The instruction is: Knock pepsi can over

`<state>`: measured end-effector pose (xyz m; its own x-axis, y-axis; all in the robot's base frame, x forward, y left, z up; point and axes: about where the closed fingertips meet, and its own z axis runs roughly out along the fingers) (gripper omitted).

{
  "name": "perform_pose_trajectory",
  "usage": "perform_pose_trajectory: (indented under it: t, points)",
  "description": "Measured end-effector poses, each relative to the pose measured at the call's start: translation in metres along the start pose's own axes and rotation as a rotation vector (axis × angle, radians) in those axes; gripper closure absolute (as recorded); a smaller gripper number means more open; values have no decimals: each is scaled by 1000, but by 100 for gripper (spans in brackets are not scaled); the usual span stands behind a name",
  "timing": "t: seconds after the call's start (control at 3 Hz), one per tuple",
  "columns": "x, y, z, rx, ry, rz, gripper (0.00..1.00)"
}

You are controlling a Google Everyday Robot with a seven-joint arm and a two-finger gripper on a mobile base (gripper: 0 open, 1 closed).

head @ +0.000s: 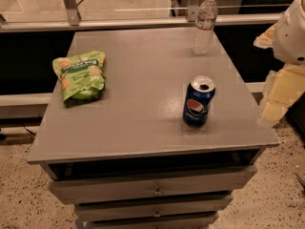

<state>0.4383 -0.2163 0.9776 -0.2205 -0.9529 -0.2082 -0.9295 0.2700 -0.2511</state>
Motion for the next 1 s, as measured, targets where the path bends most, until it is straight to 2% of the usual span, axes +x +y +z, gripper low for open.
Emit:
perform_pose_trajectory:
  t: [0.33, 0.67, 1.0]
  points:
    - [0, 0, 0, 0, 0, 0, 0]
    - [-4, -4, 31, -25, -92, 8, 0]
    - [-11, -15, 92, -48, -288, 60, 0]
